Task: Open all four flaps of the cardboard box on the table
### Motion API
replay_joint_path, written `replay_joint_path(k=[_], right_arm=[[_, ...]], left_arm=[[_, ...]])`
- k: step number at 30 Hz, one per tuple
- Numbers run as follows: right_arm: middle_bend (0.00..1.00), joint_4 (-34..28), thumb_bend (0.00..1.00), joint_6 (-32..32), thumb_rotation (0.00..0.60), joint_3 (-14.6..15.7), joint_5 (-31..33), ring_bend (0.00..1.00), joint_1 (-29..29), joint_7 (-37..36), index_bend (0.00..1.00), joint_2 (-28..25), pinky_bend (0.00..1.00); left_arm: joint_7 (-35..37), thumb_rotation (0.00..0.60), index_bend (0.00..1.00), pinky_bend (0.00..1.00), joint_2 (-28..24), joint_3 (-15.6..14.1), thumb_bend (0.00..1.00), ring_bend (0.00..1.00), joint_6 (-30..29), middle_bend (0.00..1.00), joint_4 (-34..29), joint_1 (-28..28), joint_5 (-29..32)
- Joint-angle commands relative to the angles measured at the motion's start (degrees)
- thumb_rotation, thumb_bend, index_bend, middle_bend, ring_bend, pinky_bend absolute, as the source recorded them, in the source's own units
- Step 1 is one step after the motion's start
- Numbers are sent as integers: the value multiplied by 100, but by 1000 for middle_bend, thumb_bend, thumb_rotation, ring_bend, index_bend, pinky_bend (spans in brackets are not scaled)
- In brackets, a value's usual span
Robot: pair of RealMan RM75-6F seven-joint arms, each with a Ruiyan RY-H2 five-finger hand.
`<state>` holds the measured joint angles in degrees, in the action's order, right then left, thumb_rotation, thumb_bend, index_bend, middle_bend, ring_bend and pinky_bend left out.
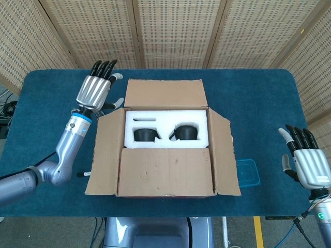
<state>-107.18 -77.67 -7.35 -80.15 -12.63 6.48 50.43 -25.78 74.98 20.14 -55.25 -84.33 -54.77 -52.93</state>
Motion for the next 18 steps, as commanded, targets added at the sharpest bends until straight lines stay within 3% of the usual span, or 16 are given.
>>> replay_joint_path(k=[1, 6, 18], right_arm=[[39, -8, 672, -3, 600, 3, -8, 0, 1, 10, 70, 8, 0], [39, -31, 672, -2, 600, 6, -18, 0, -2, 38, 70, 28, 0], [39, -62, 672, -68, 600, 26, -65, 0, 46, 36, 70, 27, 0]], left_arm=[[414, 302, 301, 0, -603, 4, 328, 0, 430, 0, -753, 232, 291], [834, 186, 319, 0, -1158, -141, 307, 0, 840, 0, -1472, 419, 195], [1348, 154, 361, 0, -1409, -455, 259, 0, 1052, 0, -2155, 588, -368]])
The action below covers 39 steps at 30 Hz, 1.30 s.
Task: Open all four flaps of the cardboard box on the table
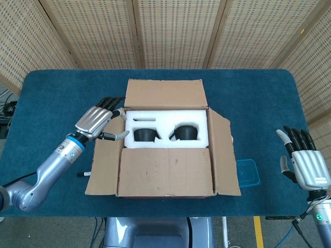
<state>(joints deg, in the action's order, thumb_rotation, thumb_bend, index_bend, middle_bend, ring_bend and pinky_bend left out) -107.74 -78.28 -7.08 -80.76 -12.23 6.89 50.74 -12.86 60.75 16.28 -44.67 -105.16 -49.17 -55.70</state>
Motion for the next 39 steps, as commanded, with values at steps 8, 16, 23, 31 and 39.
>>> replay_joint_path(k=[8, 16, 23, 31, 39], right_arm=[[39, 3, 672, -15, 600, 5, -9, 0, 24, -35, 70, -14, 0], [39, 20, 672, -66, 600, 12, -5, 0, 76, -90, 70, -40, 0], [39, 40, 672, -100, 600, 9, 0, 0, 110, -140, 70, -62, 0], [39, 68, 672, -103, 600, 14, -9, 0, 126, -191, 70, -61, 0], [39, 90, 672, -130, 600, 13, -9, 0, 153, -231, 70, -69, 0]], left_arm=[[15, 148, 361, 0, 237, -309, 228, 0, -62, 0, -169, -11, -272], [-121, 136, 361, 0, 466, -469, 222, 0, -36, 0, -208, -139, -218], [-215, 136, 361, 0, 507, -586, 211, 0, -48, 0, -303, -200, -187], [-324, 136, 362, 0, 509, -733, 201, 0, -17, 0, -407, -257, -185], [-407, 135, 396, 0, 468, -829, 203, 0, -1, 0, -538, -309, -160]])
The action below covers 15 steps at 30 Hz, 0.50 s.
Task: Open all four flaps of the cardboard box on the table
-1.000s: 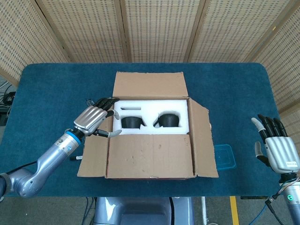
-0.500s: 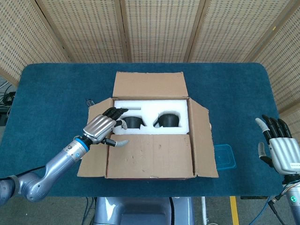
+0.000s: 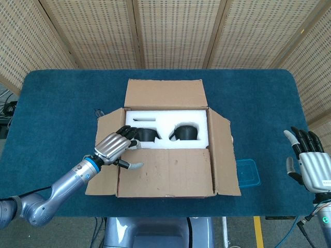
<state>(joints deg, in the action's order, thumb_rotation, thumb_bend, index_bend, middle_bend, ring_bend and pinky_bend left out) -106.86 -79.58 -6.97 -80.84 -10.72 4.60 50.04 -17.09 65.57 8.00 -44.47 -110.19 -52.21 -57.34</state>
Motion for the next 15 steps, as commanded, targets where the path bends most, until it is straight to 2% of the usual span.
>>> replay_joint_path(k=[1, 8, 15], right_arm=[[39, 7, 672, -3, 600, 1, -3, 0, 5, -3, 70, 3, 0], [39, 32, 672, 36, 600, -7, 8, 0, -19, -5, 70, 38, 0], [39, 89, 672, 169, 600, -39, 81, 0, -104, 21, 70, 116, 0]], left_arm=[[49, 135, 400, 0, -28, 6, 204, 0, -45, 0, -64, 3, -12], [626, 136, 412, 0, -252, 202, 204, 0, -87, 0, -321, 128, -126], [2185, 136, 410, 0, -931, 567, 209, 0, 273, 0, -683, 430, -758]])
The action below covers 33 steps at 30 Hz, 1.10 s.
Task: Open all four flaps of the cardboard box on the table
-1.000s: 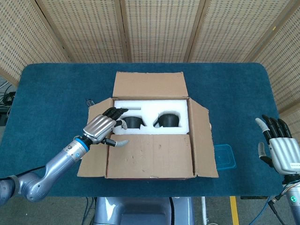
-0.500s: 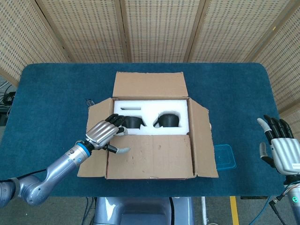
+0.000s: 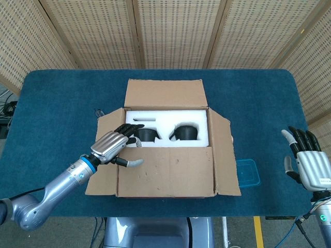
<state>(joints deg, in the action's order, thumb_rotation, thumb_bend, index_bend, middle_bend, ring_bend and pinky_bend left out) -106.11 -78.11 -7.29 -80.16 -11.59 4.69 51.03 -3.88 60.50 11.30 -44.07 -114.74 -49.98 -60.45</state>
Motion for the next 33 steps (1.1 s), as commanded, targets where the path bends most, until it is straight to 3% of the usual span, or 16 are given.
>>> replay_joint_path(k=[1, 7, 14, 22, 33], right_arm=[[39, 19, 672, 32, 600, -11, 18, 0, -26, 15, 70, 26, 0], [39, 15, 672, 81, 600, -39, 78, 0, -70, 78, 70, 57, 0], [39, -39, 672, 52, 600, -52, 95, 0, -68, 154, 70, 43, 0], [39, -95, 672, 41, 600, -72, 102, 0, -83, 225, 70, 20, 0], [39, -147, 672, 37, 600, -59, 67, 0, -85, 251, 70, 8, 0]], left_arm=[[1058, 135, 410, 0, -498, 277, 209, 0, 271, 0, -259, 245, -552], [2776, 135, 410, 0, -1065, 569, 204, 0, 505, 0, -552, 524, -1542], [4011, 133, 410, 0, -1406, 579, 200, 0, 527, 0, -633, 597, -2517], [5121, 129, 410, 0, -1745, 325, 190, 0, 355, 0, -673, 513, -3596], [6109, 126, 409, 0, -2107, -357, 184, 0, -58, 0, -778, 230, -4977]])
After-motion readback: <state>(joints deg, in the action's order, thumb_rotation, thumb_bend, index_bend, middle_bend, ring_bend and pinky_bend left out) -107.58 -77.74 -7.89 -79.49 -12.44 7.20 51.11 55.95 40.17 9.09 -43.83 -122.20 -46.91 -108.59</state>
